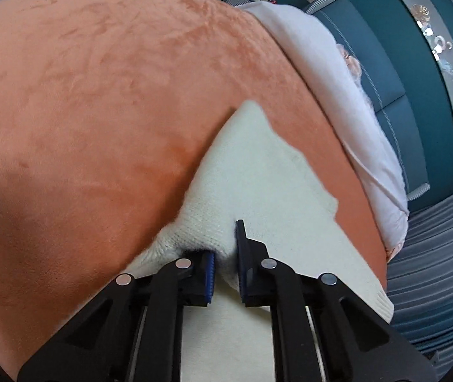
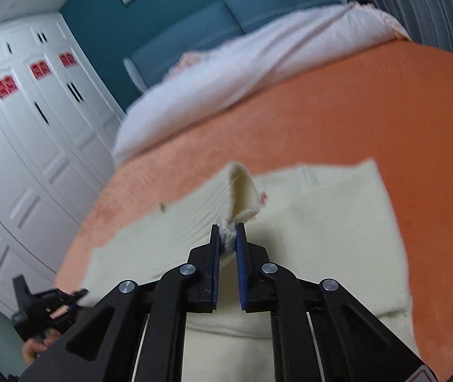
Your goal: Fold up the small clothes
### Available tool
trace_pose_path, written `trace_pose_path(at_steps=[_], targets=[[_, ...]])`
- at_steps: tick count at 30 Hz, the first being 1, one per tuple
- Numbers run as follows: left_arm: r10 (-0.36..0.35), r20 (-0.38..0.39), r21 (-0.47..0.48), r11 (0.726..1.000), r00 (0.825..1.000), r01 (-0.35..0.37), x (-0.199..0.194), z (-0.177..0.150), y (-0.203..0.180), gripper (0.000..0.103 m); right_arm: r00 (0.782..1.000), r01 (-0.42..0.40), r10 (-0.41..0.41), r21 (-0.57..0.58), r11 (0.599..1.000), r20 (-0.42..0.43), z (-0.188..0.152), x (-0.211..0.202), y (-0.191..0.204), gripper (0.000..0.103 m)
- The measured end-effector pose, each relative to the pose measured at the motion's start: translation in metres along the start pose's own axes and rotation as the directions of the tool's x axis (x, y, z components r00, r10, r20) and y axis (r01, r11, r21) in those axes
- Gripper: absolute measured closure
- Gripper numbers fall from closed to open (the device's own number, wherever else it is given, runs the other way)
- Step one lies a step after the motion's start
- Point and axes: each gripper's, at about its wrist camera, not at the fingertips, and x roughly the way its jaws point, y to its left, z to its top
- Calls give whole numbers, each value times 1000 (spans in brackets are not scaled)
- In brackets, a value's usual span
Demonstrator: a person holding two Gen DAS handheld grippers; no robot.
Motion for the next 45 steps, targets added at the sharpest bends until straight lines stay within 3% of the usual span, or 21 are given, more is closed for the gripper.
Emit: trace_pose_path(at_steps=[2,6,9,13,16,18,19,21,24,28,29,30,32,35,37,38,40,41,43,44,45], targets=[[-3,12,23,1000,1000,2,-6,-2,-5,94,992,54,-49,36,998,-119,-18,32,-19,94],[2,-1,46,999,1000,-2,-7,-1,-8,93,998,-54,52,101,993,27,-14,-8,-17,95],[32,16,103,994,999,-34,-6,-5,-14,93,993,48,-42,56,997,-108,-30,28,-24,95],[30,11,152,988,999,-31,-4,-4,-12,92,994,81,-83,-32,996,-68,-16,7,-3,91],[5,23,178,984,1000,-9,-3,-4,-8,92,982,184,-179,-95,978,56,-10,-23,25,85],[5,45,209,978,999,-15,-3,-9,-9,92,984,142,-129,-108,984,123,-4,-34,43,85],[8,57,222,975,998,-20,-2,-11,-10,92,992,76,-61,-131,989,114,1,-29,63,85],[13,70,236,971,997,-29,-2,-14,-10,92,998,-59,58,-214,975,-11,11,7,111,86],[30,91,267,962,995,-53,0,-18,-13,91,970,-209,163,-281,937,-180,2,69,174,86],[30,106,282,958,994,-59,2,-20,-12,91,929,-236,139,-260,936,-342,-18,152,211,86],[27,107,283,958,994,-56,3,-20,-12,91,932,-212,110,-273,938,-345,-22,161,211,97],[22,108,284,957,994,-52,3,-20,-11,91,941,-197,100,-285,938,-324,-21,163,206,103],[18,109,285,957,994,-49,4,-20,-10,91,953,-175,88,-288,942,-291,-16,152,189,103],[16,115,290,956,993,-49,4,-21,-10,91,977,-59,7,-241,969,-213,-4,127,124,103],[19,119,296,954,993,-54,5,-22,-11,91,982,-38,8,-149,988,-191,8,107,72,103],[20,121,297,953,993,-55,5,-22,-11,91,985,31,-54,-133,991,-165,11,95,52,103],[23,124,300,952,992,-60,5,-22,-12,91,988,62,-71,-75,995,-135,14,66,17,103],[26,126,303,951,992,-64,6,-23,-13,91,989,83,-88,-46,996,-121,12,51,5,90],[36,131,310,948,991,-75,6,-24,-14,91,990,101,-101,-8,995,-102,5,30,-14,76],[41,133,314,946,990,-82,6,-24,-15,91,988,115,-115,0,993,-105,1,25,-19,57],[46,134,317,945,990,-86,7,-25,-16,90,986,129,-128,9,992,-109,-3,23,-23,50]])
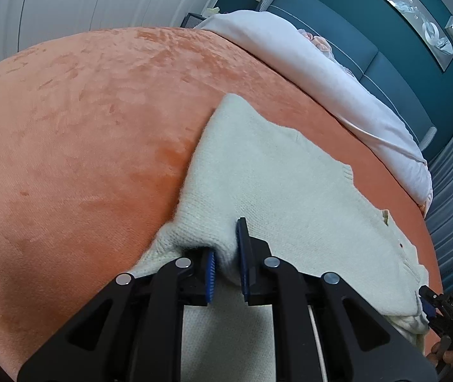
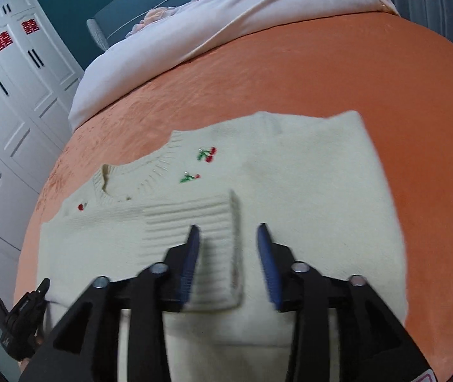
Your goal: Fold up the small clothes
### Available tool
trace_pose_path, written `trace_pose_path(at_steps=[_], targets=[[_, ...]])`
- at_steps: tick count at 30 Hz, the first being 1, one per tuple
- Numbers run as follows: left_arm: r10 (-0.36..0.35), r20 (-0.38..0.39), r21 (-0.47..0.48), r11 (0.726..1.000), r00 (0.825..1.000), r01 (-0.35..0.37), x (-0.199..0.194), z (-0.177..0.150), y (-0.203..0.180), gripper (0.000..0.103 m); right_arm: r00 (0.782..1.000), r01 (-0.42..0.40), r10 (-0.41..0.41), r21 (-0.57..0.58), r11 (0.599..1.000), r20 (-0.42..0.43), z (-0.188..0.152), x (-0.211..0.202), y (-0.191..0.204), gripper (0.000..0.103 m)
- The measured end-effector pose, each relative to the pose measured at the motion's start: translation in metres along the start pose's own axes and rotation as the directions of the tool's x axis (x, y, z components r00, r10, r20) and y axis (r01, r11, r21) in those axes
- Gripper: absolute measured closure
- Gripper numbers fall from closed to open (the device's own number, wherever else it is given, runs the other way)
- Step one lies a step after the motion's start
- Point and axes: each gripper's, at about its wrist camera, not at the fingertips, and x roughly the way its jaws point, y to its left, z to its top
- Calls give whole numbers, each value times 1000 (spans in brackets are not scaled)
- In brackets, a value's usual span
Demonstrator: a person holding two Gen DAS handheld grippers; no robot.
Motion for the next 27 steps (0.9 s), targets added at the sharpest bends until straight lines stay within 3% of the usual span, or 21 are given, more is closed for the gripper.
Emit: trace_pose_path(at_steps=[4,7,9,12,13,16,21,23,25,27], targets=[[8,1,6,1000,1000,-8,0,0,-1,90,1000,3,-3,-31,1000,14,-10,0,7,46],[15,1,12,1000,1000,-15,0,0,-2,90,999,-40,39,-56,998,-9,0,5,24,97],[16,2,14,1000,1000,-16,1,0,-2,90,989,-129,131,-38,991,63,8,-16,27,97],[13,5,14,1000,1000,-13,1,0,-1,90,974,-149,153,-34,988,165,11,-47,20,99],[14,8,16,1000,1000,-14,1,0,-1,90,978,-131,134,-29,991,159,10,-42,13,100],[22,9,26,999,1000,-22,2,-1,-4,90,1000,-21,21,-36,999,-15,-8,19,-9,101],[22,11,25,999,1000,-22,1,-1,-4,90,989,-102,105,-30,994,108,3,-30,4,101],[21,10,25,999,1000,-21,1,-1,-4,90,995,-41,47,-75,996,86,-1,-26,7,100],[21,11,25,999,1000,-21,1,-1,-4,90,999,27,-30,-93,995,-38,-8,1,-3,98],[19,14,25,1000,1000,-20,1,-1,-4,90,998,56,-54,-106,993,17,-10,-10,-2,93]])
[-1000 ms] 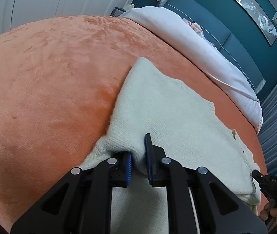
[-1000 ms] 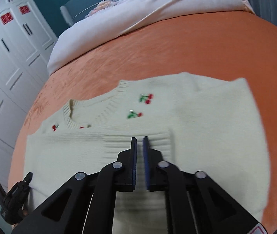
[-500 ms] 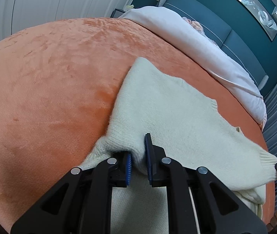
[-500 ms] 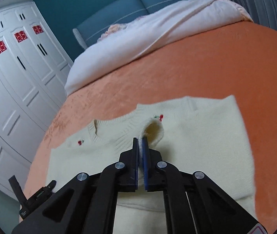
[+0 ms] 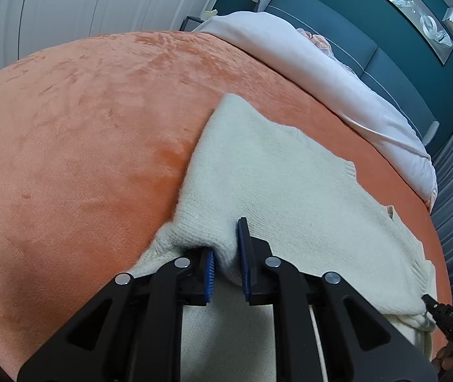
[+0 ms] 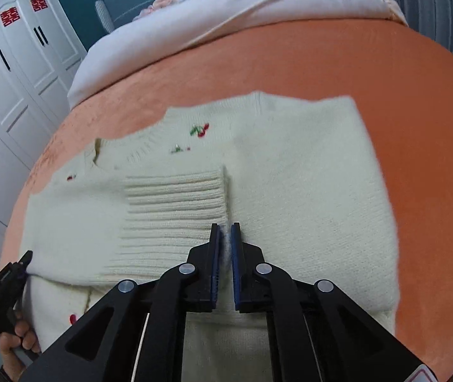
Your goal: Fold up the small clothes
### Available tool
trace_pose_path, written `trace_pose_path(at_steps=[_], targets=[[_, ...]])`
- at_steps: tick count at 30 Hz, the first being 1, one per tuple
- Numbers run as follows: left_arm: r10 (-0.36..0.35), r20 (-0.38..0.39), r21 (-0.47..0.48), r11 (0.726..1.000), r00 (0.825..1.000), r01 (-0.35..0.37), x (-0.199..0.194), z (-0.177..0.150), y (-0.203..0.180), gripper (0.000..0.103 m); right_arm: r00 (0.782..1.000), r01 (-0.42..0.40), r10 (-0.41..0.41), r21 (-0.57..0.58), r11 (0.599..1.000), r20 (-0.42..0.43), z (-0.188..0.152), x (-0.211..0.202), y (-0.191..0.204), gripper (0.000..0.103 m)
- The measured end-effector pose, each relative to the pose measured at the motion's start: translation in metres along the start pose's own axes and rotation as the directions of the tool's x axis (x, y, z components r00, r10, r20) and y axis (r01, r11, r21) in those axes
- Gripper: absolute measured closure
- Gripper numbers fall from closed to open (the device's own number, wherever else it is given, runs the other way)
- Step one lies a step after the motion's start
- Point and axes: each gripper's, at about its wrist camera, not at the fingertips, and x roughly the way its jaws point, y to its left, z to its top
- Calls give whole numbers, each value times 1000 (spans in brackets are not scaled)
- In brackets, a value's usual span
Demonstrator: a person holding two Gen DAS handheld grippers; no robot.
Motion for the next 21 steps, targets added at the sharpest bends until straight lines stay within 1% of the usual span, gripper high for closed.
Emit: trace_pose_path(at_steps=[1,2,3,4,5,6,7,8,9,10,11,12,13,14,15,16,17,18,20,21], targets=[[-1,3,0,1000,1000,1,0,0,0,90,998,44,-42,-23,999,50,3,-14,9,89],[-1,6,1,1000,1000,1,0,0,0,90,994,35,-31,-38,999,102,6,-27,22,87],[1,9,3,1000,1000,-1,0,0,0,90,991,-25,33,-58,998,133,9,-37,37,87],[3,10,5,1000,1000,-3,0,0,-1,90,987,-100,112,-99,990,117,14,-38,62,87],[2,10,5,1000,1000,-2,1,0,0,90,984,-143,157,-145,979,87,16,-35,85,88],[1,9,4,1000,1000,-1,1,0,0,90,976,-203,215,-205,957,36,16,-25,118,88],[-1,9,2,1000,1000,1,1,0,0,90,966,-253,257,-236,938,-18,15,-13,143,89],[-3,8,0,1000,1000,3,1,1,0,90,957,-289,280,-259,922,-74,13,3,167,96],[-7,8,-2,1000,1000,7,1,0,1,90,954,-296,272,-284,912,-123,10,23,187,99],[-13,9,-8,1000,1000,13,0,-1,2,90,959,-277,243,-305,911,-145,7,38,197,99],[-22,9,-14,1000,1000,22,0,-1,4,90,969,-236,197,-322,917,-151,6,49,199,99],[-29,10,-20,999,1000,30,0,-1,5,90,983,-169,133,-334,927,-129,7,56,189,99],[-35,10,-24,999,999,35,0,-1,6,90,991,-117,90,-320,940,-99,9,57,172,101],[-38,12,-24,999,999,38,1,-1,6,90,995,-88,69,-269,959,-77,12,53,140,102],[-40,15,-24,999,999,40,1,-2,6,90,995,-85,73,-202,976,-68,13,48,111,103],[-44,16,-25,999,999,45,1,-2,7,90,997,-50,43,-117,992,-60,14,41,68,103],[-46,17,-27,999,999,47,1,-2,7,89,997,-60,57,-43,997,-52,12,31,32,103],[-48,17,-29,998,999,48,0,-2,7,89,998,-32,33,30,999,-44,6,13,-6,103],[-59,8,-44,997,998,60,-3,0,8,89,996,91,-88,92,992,-35,-10,-24,-47,96],[-67,-8,-53,996,998,66,-6,2,8,89,998,65,-62,113,992,-27,-20,-44,-62,101]])
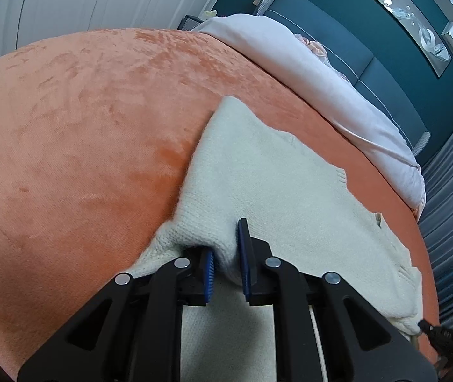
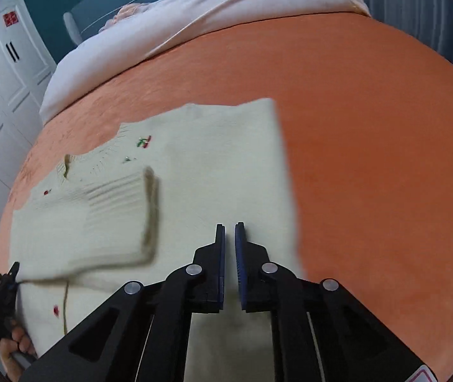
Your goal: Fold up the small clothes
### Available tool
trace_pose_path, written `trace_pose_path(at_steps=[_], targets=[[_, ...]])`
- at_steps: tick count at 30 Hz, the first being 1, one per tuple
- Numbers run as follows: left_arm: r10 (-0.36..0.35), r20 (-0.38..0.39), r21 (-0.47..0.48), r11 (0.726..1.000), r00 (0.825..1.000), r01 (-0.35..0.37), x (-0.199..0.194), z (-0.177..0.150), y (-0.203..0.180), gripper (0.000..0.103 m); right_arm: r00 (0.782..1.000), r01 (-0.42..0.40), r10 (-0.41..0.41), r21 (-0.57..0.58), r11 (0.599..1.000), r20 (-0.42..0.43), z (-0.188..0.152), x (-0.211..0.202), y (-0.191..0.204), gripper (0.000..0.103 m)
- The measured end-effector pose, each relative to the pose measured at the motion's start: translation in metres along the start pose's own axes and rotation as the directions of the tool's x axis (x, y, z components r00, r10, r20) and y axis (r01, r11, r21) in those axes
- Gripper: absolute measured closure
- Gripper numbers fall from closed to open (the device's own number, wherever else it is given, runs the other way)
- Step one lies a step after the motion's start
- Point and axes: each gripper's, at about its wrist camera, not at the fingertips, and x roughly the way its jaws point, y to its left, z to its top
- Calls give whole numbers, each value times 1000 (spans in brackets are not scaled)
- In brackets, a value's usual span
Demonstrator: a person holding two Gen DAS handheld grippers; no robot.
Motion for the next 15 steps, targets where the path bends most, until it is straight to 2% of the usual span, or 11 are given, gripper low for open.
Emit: trace_pose_path(at_steps=[1,2,3,4,5,6,8,12,15], targets=[[0,-20,2,1000,1000,0,-6,1,0,86,1000,-17,17,19,1000,5,-14,-24,-17,97],[-1,-37,14,1000,999,1,-17,0,1,85,1000,-3,3,18,1000,4,-28,-47,-30,88],[3,-45,28,1000,999,-2,-31,-3,4,77,1000,19,-19,4,1000,-1,-45,-67,-38,79],[28,-46,47,999,999,-26,-49,-8,7,59,999,31,-31,-15,999,-15,-67,-88,-48,71],[58,-41,68,996,997,-56,-70,-15,12,45,999,33,-34,-22,999,-32,-87,-105,-55,53],[76,-40,83,994,996,-73,-91,-22,18,40,998,32,-33,-19,999,-47,-101,-123,-65,45],[91,-76,86,993,993,-84,-131,-37,35,26,995,9,-9,4,1000,-99,-145,-152,-80,44],[102,-209,42,995,972,-96,-184,-74,66,18,974,-62,73,60,996,-213,-204,-166,-84,44],[64,-269,-33,997,961,-76,-205,-101,82,15,967,-96,112,82,992,-227,-228,-161,-66,36]])
